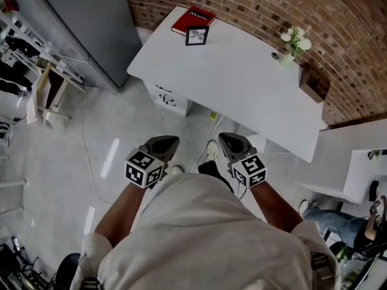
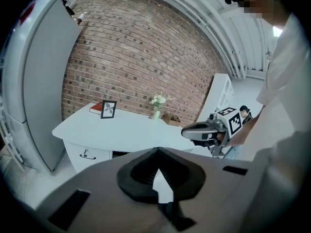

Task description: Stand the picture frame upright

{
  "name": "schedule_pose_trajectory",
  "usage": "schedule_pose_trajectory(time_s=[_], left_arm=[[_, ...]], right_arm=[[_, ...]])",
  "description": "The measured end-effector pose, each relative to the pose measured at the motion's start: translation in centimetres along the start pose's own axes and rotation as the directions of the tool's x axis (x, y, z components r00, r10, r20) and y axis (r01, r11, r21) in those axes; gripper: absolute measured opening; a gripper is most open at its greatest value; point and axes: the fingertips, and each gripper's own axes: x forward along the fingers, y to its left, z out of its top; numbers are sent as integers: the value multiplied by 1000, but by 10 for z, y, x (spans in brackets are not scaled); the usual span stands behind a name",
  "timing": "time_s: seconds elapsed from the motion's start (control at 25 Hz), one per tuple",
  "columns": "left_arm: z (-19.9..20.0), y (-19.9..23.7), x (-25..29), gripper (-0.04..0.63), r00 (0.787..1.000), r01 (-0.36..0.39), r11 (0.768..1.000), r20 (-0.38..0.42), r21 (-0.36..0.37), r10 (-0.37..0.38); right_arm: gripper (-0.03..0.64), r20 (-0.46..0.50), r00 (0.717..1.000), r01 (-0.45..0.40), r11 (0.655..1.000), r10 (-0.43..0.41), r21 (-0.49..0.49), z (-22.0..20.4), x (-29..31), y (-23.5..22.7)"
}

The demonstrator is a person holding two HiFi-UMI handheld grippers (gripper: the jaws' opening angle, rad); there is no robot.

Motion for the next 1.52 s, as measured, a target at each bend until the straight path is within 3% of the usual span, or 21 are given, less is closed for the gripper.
schedule_pose_trajectory(time_s=[0.88,1.52], left_arm=[[-16,9,-48,-5,999,-6,1000,35,-3,6],[-28,18,-67,-5,997,-41,998,57,-42,43]], right_arm=[[5,12,1000,10,1000,-10,-22,5,-6,46],[5,16,1000,13,999,-12,-42,8,-5,50]])
